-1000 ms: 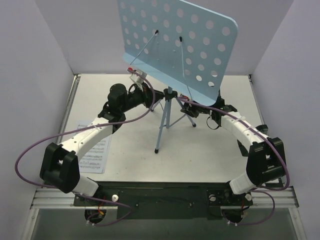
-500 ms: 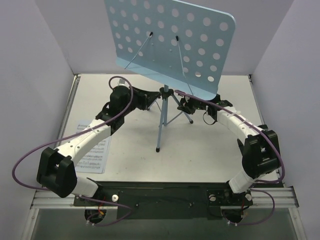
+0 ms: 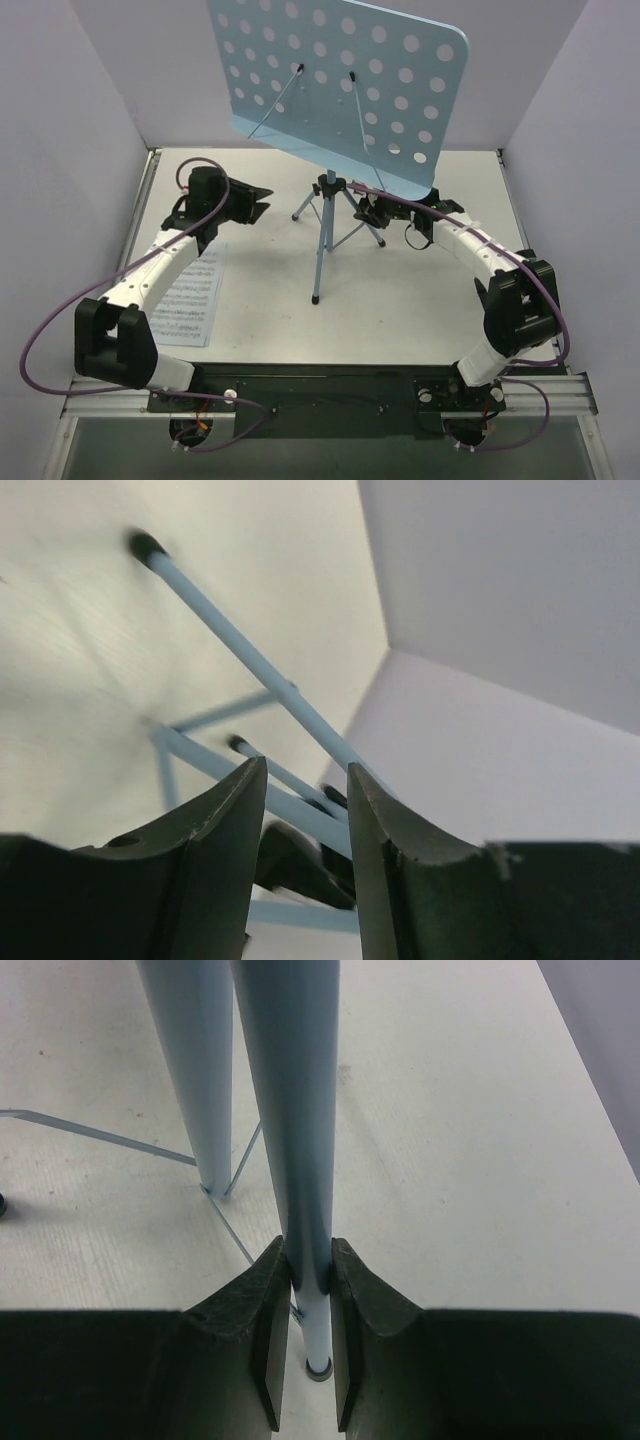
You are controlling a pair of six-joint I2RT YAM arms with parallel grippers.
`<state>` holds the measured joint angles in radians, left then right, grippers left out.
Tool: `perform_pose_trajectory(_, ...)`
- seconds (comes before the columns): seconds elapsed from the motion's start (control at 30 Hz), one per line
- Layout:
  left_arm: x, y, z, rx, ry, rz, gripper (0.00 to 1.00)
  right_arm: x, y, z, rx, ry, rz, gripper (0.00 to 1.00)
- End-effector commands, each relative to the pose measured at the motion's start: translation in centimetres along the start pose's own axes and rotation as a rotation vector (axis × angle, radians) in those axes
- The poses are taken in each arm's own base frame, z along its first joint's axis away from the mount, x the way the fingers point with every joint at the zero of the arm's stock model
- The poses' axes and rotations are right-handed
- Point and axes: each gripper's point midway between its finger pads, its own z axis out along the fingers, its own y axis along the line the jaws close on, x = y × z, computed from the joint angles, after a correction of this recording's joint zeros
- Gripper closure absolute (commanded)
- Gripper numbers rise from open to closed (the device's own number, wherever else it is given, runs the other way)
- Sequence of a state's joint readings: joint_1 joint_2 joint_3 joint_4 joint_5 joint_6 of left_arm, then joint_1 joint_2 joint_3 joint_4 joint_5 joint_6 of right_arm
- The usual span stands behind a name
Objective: Pack up the instrument practice props
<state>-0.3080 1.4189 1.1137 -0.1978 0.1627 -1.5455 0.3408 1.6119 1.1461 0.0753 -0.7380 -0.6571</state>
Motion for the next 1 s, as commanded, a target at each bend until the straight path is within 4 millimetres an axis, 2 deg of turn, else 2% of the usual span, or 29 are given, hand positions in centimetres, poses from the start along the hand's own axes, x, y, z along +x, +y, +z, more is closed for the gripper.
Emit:
perform_pose_trajectory(0.0,-4.7,5.4,-0.9,-0.121,-0.071,0.383,0.52,4.0,5.2,0.0,-0.169,0.13,0.141,1.0)
perform_pose_trajectory(0.03,-6.0,6.2,-1.2,-0.101,-0.089,0.515,0.52,4.1,5.3,0.0,-0.174,0.129,0.142,1.0)
perform_pose_trajectory(0.07,-6.4,6.4,-1.4,-0.09,-0.096,0.616,0.52,4.0,5.2,0.1,-0.178,0.124,0.137,1.0)
perform_pose_trajectory(0.1,-7.0,6.8,-1.8,-0.07,-0.108,0.815,0.52,3.9,5.2,0.1,-0.179,0.122,0.132,1.0)
perform_pose_trajectory(0.13,-6.1,6.5,-2.3,-0.003,-0.072,0.929,0.43,3.8,5.1,0.2,-0.18,0.115,0.12,0.99)
perform_pose_trajectory(0.17,-5.7,6.3,-2.5,0.073,-0.072,1.14,0.33,3.8,5.0,0.2,-0.182,0.114,0.116,0.99)
perform_pose_trajectory(0.2,-4.4,5.7,-3.8,0.137,-0.064,1.231,0.32,3.6,4.9,0.3,-0.183,0.106,0.096,0.99)
perform_pose_trajectory(0.23,-3.2,4.9,-4.0,0.211,-0.09,1.45,0.32,3.7,4.8,0.3,-0.181,0.106,0.09,0.99)
perform_pose_trajectory(0.27,-1.8,3.3,-5.5,0.285,-0.124,1.572,0.32,3.6,4.8,0.3,-0.182,0.1,0.073,0.99)
perform_pose_trajectory(0.3,0.3,3.1,-5.7,0.341,-0.137,1.815,0.32,3.6,4.7,0.3,-0.179,0.098,0.069,0.99)
perform_pose_trajectory(0.33,1.2,1.8,-6.9,0.396,-0.195,1.931,0.31,3.6,4.6,0.4,-0.175,0.091,0.06,0.99)
perform_pose_trajectory(0.37,3.3,1.2,-7.3,0.474,-0.221,2.093,0.34,3.6,4.7,0.4,-0.175,0.089,0.06,0.99)
perform_pose_trajectory(0.43,5.7,-0.2,-8.2,0.575,-0.245,2.322,0.35,3.4,4.9,0.5,-0.18,0.072,0.061,0.99)
perform_pose_trajectory(0.47,7.2,-1.4,-8.5,0.62,-0.249,2.39,0.35,3.4,4.9,0.6,-0.179,0.066,0.057,0.99)
perform_pose_trajectory(0.5,7.3,-2.0,-8.3,0.621,-0.279,2.474,0.35,3.4,5.1,0.6,-0.181,0.06,0.054,0.99)
perform_pose_trajectory(0.53,8.1,-3.4,-8.5,0.653,-0.319,2.495,0.35,3.4,5.2,0.7,-0.182,0.059,0.054,0.99)
perform_pose_trajectory(0.67,9.7,-7.0,-8.4,0.786,-0.48,2.658,0.36,3.9,5.6,0.6,-0.181,0.056,0.052,0.99)
perform_pose_trajectory(0.7,9.9,-7.3,-8.2,0.797,-0.497,2.671,0.35,4.2,5.8,0.6,-0.186,0.062,0.057,0.99)
perform_pose_trajectory(0.73,10.1,-8.0,-7.6,0.805,-0.537,2.702,0.31,4.3,6.0,0.6,-0.187,0.063,0.057,0.99)
perform_pose_trajectory(0.8,10.4,-8.9,-6.9,0.814,-0.58,2.745,0.31,4.1,5.7,0.7,-0.176,0.047,0.043,0.99)
perform_pose_trajectory(0.97,11.6,-9.2,-5.5,0.891,-0.544,2.853,0.43,3.7,5.7,0.7,-0.177,0.036,0.043,0.99)
